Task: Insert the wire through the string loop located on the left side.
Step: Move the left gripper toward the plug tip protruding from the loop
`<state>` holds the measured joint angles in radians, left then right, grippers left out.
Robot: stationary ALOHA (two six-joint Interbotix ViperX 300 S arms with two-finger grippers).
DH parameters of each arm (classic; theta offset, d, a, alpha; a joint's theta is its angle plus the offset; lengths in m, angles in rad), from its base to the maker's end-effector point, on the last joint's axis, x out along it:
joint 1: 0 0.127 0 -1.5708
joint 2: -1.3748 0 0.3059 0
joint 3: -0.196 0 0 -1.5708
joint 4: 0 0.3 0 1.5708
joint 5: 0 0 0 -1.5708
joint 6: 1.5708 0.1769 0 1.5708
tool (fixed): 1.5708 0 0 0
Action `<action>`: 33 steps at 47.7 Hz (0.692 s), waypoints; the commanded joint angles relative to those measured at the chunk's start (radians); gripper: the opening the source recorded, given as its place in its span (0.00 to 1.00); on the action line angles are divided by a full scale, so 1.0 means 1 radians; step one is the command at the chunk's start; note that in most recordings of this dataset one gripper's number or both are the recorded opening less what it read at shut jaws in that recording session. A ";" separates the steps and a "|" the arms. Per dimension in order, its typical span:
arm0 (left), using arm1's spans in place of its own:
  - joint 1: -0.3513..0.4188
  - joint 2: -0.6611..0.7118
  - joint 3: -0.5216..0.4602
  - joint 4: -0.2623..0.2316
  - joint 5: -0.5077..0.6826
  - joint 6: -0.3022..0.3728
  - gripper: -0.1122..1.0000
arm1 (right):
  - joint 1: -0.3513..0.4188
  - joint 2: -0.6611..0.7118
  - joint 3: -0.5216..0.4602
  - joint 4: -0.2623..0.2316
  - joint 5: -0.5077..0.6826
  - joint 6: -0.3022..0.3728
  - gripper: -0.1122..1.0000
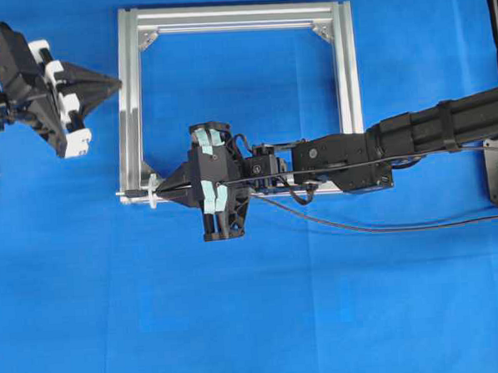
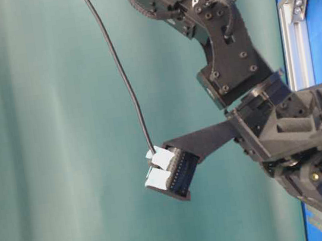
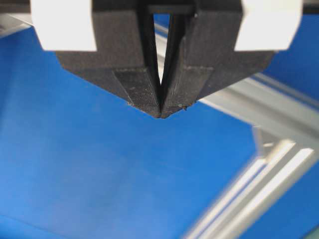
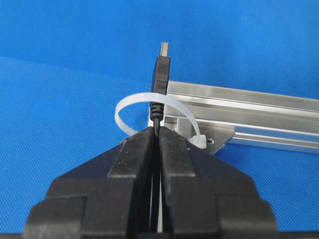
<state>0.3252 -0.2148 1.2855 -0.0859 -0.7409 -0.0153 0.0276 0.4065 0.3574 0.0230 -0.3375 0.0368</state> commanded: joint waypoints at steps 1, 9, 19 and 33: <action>-0.060 -0.021 0.002 0.005 -0.005 -0.006 0.10 | -0.003 -0.018 -0.023 -0.002 -0.005 0.000 0.10; -0.186 -0.052 0.014 0.005 -0.005 -0.008 0.10 | -0.003 -0.018 -0.023 0.000 -0.005 0.000 0.11; -0.330 -0.100 0.025 0.005 -0.005 -0.008 0.10 | -0.003 -0.018 -0.023 0.000 -0.008 0.000 0.10; -0.437 -0.114 0.026 0.005 0.028 -0.006 0.10 | -0.003 -0.018 -0.023 -0.002 -0.008 0.000 0.11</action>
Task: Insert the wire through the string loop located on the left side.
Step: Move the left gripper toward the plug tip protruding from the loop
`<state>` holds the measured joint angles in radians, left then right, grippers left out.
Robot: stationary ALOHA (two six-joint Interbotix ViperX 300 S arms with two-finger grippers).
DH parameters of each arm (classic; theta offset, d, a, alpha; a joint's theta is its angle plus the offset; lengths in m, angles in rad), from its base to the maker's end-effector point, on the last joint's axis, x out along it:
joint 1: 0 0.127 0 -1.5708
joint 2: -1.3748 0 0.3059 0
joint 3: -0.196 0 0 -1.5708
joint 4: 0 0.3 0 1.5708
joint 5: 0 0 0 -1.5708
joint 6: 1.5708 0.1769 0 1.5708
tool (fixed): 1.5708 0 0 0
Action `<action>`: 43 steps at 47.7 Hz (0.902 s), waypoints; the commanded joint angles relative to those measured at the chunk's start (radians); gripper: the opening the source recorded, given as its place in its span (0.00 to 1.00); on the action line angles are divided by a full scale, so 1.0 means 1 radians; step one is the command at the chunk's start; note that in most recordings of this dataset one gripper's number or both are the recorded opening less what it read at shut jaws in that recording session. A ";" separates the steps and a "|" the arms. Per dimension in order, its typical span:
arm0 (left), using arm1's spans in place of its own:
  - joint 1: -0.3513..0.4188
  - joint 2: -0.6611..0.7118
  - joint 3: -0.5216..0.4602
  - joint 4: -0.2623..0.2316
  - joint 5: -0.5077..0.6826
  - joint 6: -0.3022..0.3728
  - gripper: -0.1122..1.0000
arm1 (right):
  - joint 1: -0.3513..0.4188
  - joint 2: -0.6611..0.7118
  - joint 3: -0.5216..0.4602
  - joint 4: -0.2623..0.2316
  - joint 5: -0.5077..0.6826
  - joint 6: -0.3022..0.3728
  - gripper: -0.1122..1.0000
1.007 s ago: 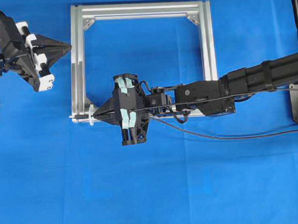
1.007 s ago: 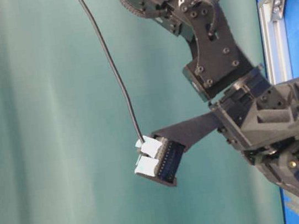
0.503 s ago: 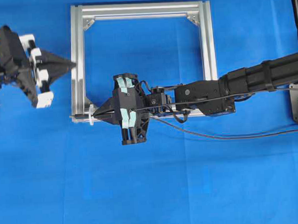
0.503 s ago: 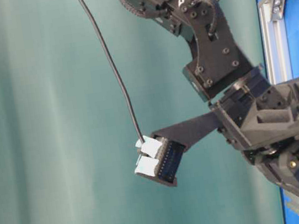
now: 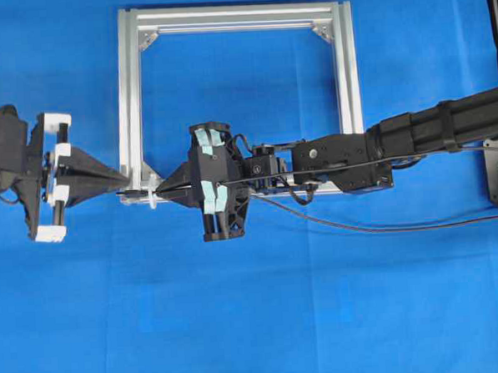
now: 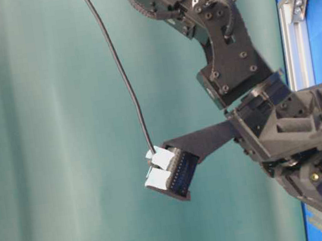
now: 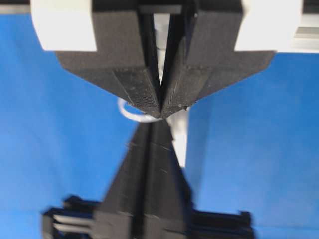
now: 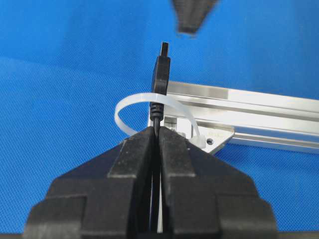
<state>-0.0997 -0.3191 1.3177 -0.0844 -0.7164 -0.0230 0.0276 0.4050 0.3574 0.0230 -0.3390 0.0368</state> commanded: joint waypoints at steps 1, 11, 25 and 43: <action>-0.011 -0.009 -0.006 0.003 0.005 0.002 0.10 | -0.003 -0.017 -0.023 -0.002 -0.006 0.000 0.11; -0.012 -0.008 -0.011 0.003 0.005 0.005 0.10 | -0.003 -0.017 -0.023 -0.002 -0.006 0.000 0.11; -0.012 -0.011 -0.008 0.003 0.009 0.014 0.11 | -0.003 -0.017 -0.023 -0.002 -0.006 0.000 0.11; -0.011 -0.009 -0.015 0.003 0.031 0.005 0.89 | -0.003 -0.017 -0.023 -0.002 -0.003 0.000 0.11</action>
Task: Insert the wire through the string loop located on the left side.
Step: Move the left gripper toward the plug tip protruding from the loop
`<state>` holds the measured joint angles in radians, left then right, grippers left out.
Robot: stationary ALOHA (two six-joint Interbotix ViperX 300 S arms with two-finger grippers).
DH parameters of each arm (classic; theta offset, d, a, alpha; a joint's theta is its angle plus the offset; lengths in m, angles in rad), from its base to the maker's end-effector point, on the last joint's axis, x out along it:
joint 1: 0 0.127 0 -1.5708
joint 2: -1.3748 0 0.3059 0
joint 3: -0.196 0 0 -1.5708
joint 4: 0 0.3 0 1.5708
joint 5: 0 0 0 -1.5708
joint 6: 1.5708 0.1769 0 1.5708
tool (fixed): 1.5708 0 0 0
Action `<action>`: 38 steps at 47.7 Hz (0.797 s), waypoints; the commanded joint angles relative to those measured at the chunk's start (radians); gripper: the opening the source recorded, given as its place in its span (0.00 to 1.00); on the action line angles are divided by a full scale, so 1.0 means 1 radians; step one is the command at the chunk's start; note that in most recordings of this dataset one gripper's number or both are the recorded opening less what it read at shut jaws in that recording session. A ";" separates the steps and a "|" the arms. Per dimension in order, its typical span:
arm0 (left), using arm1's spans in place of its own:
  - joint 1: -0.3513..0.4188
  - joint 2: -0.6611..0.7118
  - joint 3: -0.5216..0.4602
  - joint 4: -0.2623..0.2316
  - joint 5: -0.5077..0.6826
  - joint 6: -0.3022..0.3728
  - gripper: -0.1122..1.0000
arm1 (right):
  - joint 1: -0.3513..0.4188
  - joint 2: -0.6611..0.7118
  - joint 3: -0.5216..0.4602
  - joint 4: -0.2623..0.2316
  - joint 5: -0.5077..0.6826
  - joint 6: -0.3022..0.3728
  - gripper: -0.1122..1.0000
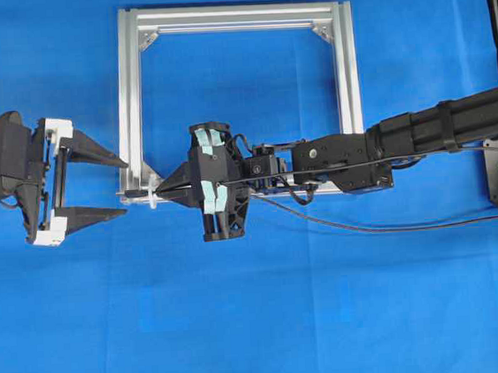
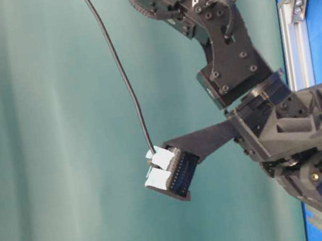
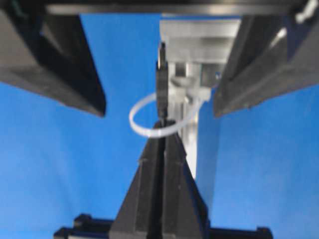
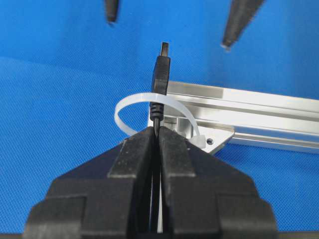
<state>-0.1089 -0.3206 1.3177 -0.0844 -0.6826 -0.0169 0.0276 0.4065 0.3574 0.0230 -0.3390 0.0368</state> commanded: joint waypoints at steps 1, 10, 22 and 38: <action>-0.002 -0.008 -0.015 0.003 -0.002 -0.002 0.91 | -0.003 -0.018 -0.023 0.000 -0.003 0.000 0.11; -0.003 -0.009 -0.017 0.003 0.003 -0.003 0.90 | -0.003 -0.018 -0.023 -0.002 -0.003 0.000 0.11; -0.003 0.023 -0.029 0.003 0.006 -0.005 0.90 | -0.003 -0.018 -0.023 -0.002 -0.006 0.000 0.10; -0.002 0.141 -0.051 0.003 0.008 -0.005 0.90 | -0.003 -0.018 -0.023 -0.002 -0.005 0.002 0.10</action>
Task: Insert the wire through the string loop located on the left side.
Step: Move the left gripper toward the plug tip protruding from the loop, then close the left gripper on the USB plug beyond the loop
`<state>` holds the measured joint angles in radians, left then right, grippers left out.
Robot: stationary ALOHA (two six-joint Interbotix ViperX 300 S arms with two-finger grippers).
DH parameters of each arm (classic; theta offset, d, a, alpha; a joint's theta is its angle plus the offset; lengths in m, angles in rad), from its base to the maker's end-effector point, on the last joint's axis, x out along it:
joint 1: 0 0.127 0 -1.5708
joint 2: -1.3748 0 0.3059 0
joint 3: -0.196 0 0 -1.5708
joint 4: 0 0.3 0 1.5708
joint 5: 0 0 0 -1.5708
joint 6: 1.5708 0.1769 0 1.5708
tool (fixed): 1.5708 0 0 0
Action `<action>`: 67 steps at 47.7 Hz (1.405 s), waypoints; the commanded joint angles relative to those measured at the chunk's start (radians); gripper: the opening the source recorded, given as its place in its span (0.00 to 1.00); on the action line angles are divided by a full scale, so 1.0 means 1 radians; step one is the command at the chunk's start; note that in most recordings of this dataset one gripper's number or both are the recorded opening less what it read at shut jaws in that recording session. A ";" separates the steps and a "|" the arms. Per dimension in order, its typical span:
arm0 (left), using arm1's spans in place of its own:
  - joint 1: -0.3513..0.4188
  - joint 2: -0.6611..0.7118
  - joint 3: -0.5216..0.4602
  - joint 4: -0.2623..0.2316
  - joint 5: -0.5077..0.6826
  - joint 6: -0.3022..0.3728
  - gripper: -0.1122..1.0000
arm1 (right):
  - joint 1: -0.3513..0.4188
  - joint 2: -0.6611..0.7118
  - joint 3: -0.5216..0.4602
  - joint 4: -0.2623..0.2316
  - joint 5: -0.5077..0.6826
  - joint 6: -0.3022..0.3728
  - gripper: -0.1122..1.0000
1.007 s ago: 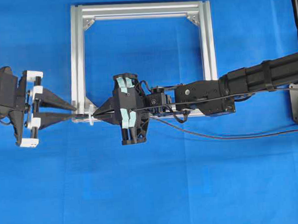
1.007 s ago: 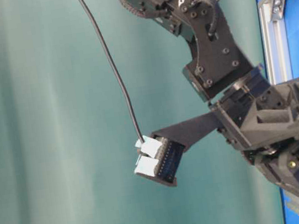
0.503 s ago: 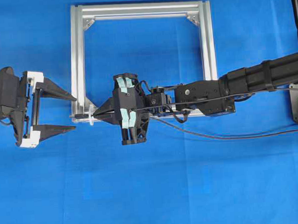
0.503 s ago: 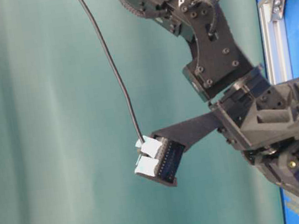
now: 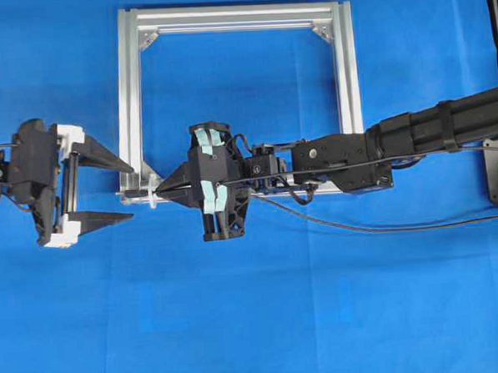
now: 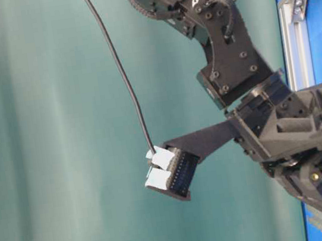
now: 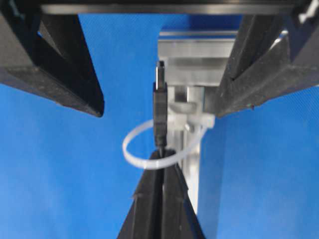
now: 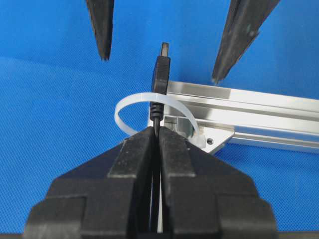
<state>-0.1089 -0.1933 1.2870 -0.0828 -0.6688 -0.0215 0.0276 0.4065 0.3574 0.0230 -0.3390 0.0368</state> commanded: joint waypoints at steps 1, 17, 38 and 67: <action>-0.003 0.023 -0.023 0.000 -0.005 0.000 0.90 | -0.003 -0.018 -0.023 -0.002 -0.006 0.002 0.11; -0.002 0.061 -0.040 0.002 -0.005 0.000 0.90 | -0.003 -0.018 -0.021 -0.002 -0.002 0.002 0.11; -0.002 0.061 -0.041 0.002 -0.006 0.000 0.89 | -0.003 -0.018 -0.023 -0.002 -0.003 0.000 0.11; -0.002 0.063 -0.046 0.000 0.005 0.005 0.17 | -0.003 -0.018 -0.023 -0.002 -0.002 0.000 0.11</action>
<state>-0.1089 -0.1258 1.2548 -0.0844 -0.6596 -0.0184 0.0276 0.4065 0.3574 0.0230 -0.3375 0.0368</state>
